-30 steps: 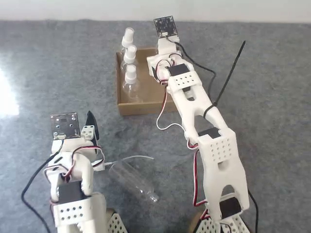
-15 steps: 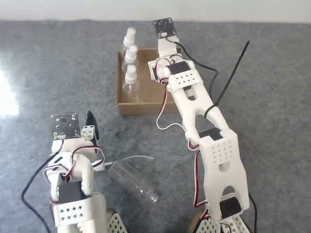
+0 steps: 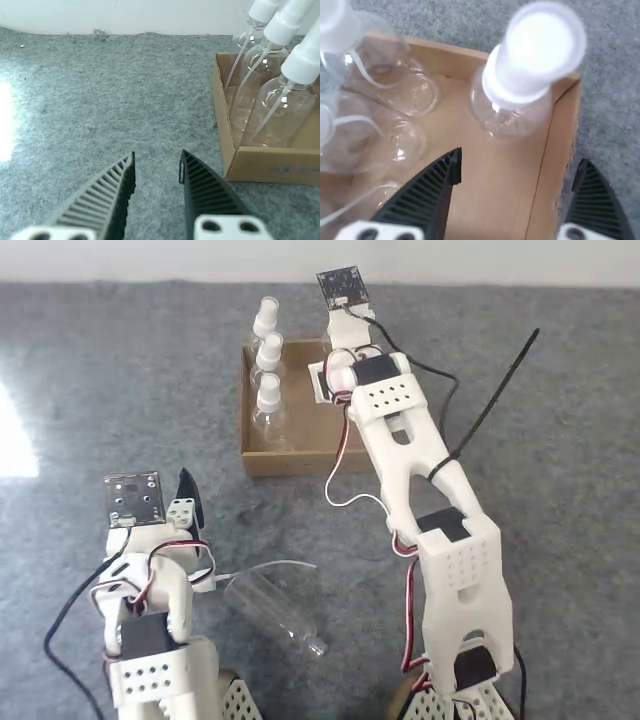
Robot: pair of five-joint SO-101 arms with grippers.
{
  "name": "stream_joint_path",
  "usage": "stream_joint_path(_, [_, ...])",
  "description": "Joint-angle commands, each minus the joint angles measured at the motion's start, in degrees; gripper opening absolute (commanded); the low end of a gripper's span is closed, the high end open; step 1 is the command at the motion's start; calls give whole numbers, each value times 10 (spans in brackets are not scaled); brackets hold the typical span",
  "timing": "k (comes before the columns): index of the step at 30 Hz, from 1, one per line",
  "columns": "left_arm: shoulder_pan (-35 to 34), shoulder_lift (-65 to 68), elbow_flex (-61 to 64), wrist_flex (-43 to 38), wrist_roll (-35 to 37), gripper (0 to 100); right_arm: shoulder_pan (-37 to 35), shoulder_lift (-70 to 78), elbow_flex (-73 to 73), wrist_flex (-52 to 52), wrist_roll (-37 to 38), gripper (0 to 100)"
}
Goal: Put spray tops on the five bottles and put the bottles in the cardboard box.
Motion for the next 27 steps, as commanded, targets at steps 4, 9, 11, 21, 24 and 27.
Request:
stream_joint_path(4, [-4, -10, -7, -17, -5, 134, -15, -82, -16, 66, 4, 314])
stream_joint_path(9, [-4, -10, -7, -17, -5, 134, -21, -103, -16, 112, 4, 314])
stream_joint_path(11, [-4, -10, -7, -17, -5, 134, -21, -114, -16, 131, 4, 314])
stream_joint_path(21, [-36, -10, -9, -18, -2, 134, -26, -169, -14, 212, 4, 314])
stream_joint_path(24, [-37, -10, -9, -18, -2, 134, -36, -189, -13, 240, 3, 314])
stream_joint_path(27, [-37, -10, -9, -18, -1, 134, -56, -212, -13, 274, 3, 314])
